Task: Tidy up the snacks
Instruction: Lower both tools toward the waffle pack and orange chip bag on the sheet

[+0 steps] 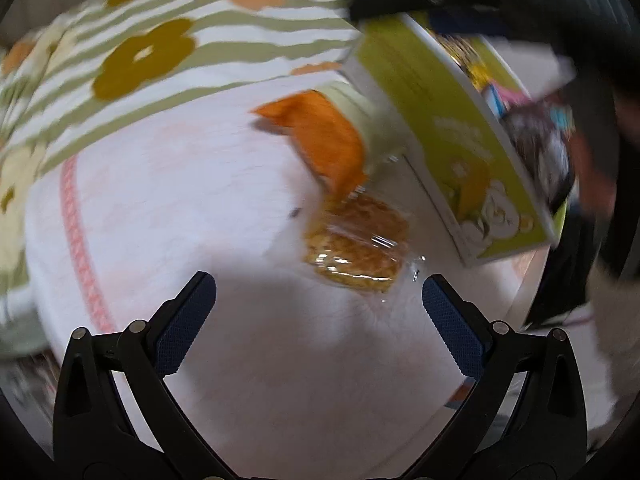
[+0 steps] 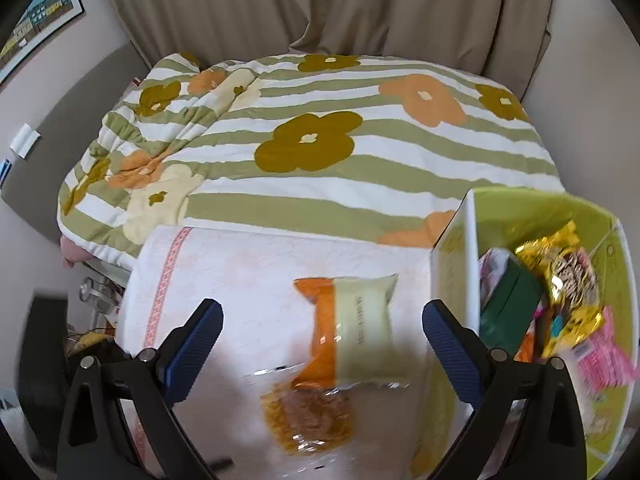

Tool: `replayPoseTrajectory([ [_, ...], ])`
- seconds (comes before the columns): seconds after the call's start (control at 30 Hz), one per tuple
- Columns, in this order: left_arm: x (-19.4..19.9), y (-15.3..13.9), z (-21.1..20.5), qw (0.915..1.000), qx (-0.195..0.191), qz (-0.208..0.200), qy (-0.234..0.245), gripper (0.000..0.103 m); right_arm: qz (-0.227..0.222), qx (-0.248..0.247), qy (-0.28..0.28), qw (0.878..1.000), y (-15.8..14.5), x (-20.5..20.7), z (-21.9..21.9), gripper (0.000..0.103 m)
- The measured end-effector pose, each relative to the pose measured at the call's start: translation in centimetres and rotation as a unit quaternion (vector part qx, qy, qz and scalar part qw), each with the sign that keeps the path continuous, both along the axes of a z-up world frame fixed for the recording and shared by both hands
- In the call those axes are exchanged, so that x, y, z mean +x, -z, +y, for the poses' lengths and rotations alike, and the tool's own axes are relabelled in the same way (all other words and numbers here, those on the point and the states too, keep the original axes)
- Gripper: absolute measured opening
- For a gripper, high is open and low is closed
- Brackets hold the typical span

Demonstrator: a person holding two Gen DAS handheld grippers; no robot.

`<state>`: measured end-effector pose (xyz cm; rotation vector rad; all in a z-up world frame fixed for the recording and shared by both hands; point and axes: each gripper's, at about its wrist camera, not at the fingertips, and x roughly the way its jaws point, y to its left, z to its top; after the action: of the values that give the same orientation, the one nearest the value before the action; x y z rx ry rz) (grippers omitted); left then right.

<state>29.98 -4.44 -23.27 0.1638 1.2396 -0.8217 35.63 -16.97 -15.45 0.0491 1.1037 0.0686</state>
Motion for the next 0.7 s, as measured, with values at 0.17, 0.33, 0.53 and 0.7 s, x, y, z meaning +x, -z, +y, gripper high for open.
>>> replayPoseTrajectory([
  [0.17, -1.3, 1.0, -3.3, 0.9990, 0.014, -0.030, 0.031, 0.102, -0.002, 0.001, 0.002, 1.000, -0.5, 0.9, -1.7, 0.100],
  [0.33, 1.2, 3.2, -4.9, 0.9951, -0.007, 0.035, -0.093, 0.102, -0.010, 0.022, 0.013, 1.000, -0.9, 1.1, -2.7, 0.100],
  [0.53, 2.3, 5.1, -8.0, 0.9890, 0.039, 0.018, -0.142, 0.102, -0.003, 0.036, 0.008, 0.999, -0.2, 0.9, -3.4, 0.100],
  [0.7, 1.7, 6.1, -8.2, 0.9877, 0.081, -0.003, -0.133, 0.103, 0.005, 0.045, -0.005, 0.999, 0.4, 0.8, -3.6, 0.100],
])
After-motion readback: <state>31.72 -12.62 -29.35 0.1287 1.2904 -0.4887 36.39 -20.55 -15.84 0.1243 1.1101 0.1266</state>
